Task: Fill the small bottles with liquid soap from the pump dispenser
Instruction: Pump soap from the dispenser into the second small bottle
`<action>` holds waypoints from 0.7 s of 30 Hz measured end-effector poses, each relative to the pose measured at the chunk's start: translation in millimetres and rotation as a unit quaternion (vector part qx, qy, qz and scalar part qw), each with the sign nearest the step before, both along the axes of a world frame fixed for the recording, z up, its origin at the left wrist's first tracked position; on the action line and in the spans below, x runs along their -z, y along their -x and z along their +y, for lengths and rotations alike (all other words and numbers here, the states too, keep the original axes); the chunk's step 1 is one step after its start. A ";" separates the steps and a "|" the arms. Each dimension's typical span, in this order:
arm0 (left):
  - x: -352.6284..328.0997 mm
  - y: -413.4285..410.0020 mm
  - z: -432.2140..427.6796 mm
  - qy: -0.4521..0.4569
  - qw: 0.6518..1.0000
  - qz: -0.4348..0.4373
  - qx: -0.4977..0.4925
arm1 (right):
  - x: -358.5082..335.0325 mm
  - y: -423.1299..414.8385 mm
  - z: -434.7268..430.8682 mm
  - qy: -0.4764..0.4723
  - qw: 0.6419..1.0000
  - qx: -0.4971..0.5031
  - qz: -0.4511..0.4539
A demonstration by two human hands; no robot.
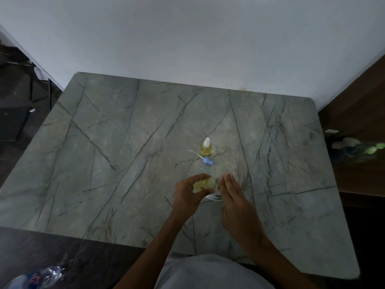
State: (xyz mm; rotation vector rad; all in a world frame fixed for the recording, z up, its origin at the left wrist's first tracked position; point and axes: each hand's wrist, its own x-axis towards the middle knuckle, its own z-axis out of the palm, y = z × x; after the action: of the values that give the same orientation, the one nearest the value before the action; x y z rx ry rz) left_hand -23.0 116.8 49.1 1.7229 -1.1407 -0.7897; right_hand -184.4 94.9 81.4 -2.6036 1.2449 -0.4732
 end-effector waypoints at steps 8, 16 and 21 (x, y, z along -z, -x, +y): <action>2.2 0.7 -3.6 -0.003 1.000 -0.009 0.000 | 7.8 -0.8 -4.5 0.009 1.000 0.001 0.004; 1.1 0.0 -3.6 -0.003 1.000 -0.013 0.004 | 11.4 0.0 -2.2 0.009 1.000 0.003 -0.008; -3.3 0.3 -4.1 0.003 1.000 0.002 -0.003 | 3.3 -1.5 -0.5 0.007 1.000 0.010 0.002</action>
State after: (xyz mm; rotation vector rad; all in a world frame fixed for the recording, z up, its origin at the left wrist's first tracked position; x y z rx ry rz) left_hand -23.3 112.6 52.3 1.7190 -1.1341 -0.7843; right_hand -182.9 94.5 78.0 -2.6072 1.2756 -0.4818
